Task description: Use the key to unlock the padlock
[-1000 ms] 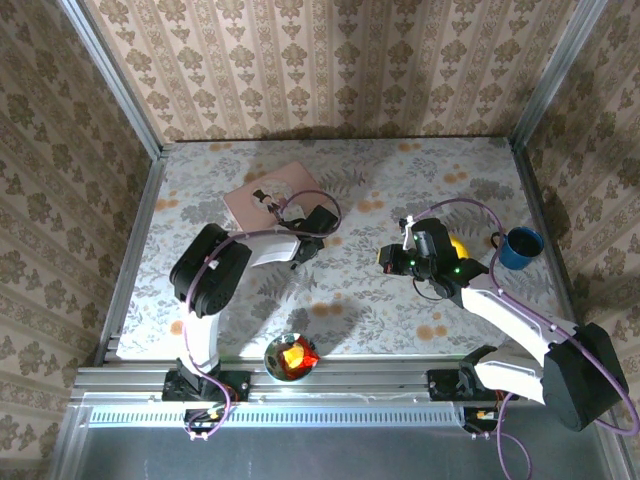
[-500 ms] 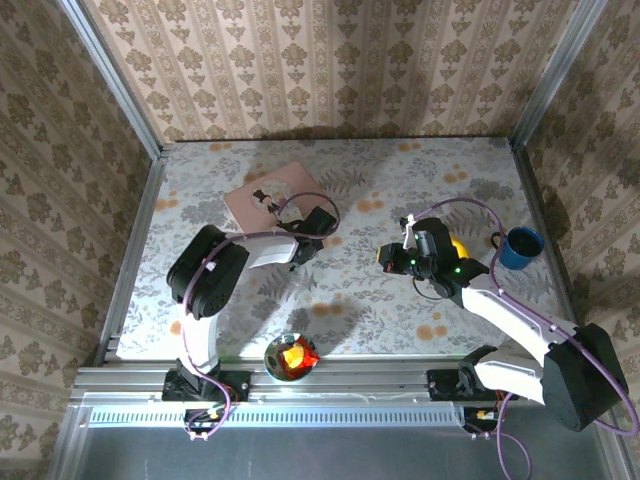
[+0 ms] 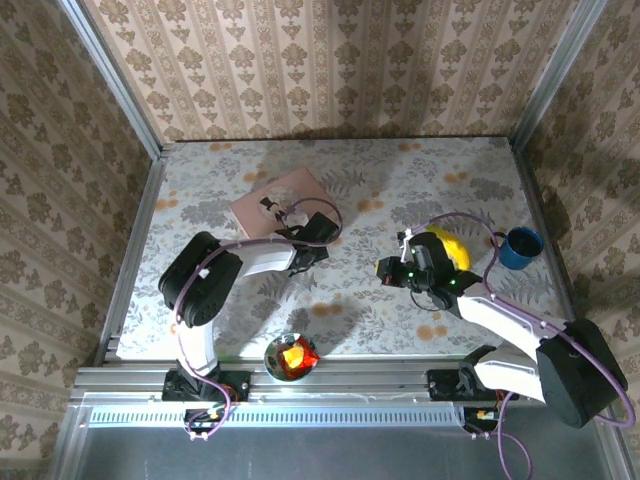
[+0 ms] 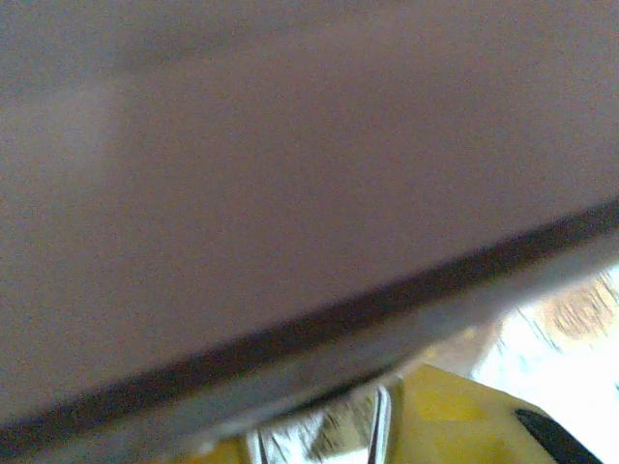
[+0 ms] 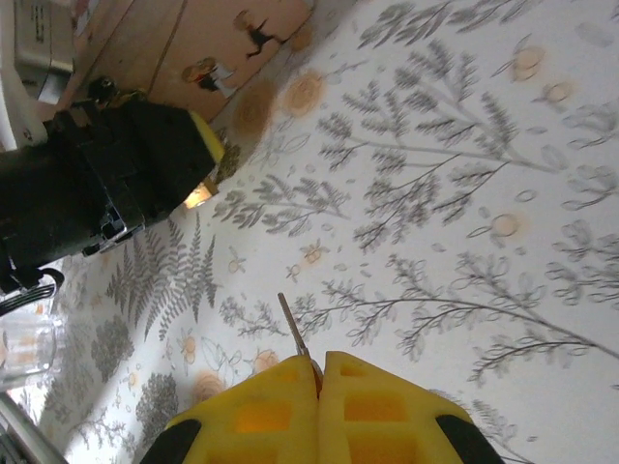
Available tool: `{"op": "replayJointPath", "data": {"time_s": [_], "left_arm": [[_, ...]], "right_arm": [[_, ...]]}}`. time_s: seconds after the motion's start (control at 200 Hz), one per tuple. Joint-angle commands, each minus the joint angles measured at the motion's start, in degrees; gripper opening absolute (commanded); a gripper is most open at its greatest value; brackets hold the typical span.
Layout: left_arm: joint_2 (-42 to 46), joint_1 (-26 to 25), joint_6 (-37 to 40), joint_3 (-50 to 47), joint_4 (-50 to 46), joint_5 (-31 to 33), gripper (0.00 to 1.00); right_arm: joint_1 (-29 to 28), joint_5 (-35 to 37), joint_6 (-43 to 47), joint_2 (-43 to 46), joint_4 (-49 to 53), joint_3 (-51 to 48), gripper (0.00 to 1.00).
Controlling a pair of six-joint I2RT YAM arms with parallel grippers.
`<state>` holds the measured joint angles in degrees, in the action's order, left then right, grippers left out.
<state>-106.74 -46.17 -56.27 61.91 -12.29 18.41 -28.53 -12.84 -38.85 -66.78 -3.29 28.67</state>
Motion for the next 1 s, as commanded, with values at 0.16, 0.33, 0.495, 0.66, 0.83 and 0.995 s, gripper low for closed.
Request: {"op": "replayJointPath", "data": {"time_s": [0.16, 0.33, 0.495, 0.66, 0.83, 0.995], "left_arm": [[5.1, -1.6, 5.0, -1.3, -0.3, -14.6, 0.00], [5.6, -1.0, 2.3, -0.2, -0.3, -17.0, 0.00], [4.1, 1.0, -3.1, 0.8, -0.4, -20.3, 0.00], [3.8, 1.4, -6.3, 0.2, 1.7, -21.6, 0.00], [4.5, 1.4, -8.8, -1.6, 4.3, -22.0, 0.00], [4.6, 1.5, -11.1, -3.9, 8.3, -22.8, 0.00]], "right_arm": [[-6.9, 3.8, -4.8, -7.3, -18.0, -5.4, 0.00], [-11.1, 6.6, -6.1, -13.9, -25.6, -4.8, 0.00], [-13.0, 9.7, -7.5, -18.9, -32.5, -4.9, 0.00], [-15.5, 14.6, -7.9, -21.1, -38.0, -5.6, 0.00], [-17.4, 18.6, -9.3, -22.9, -42.2, -7.0, 0.00], [-17.4, 19.3, -11.7, -25.9, -47.7, -8.4, 0.00]]}}
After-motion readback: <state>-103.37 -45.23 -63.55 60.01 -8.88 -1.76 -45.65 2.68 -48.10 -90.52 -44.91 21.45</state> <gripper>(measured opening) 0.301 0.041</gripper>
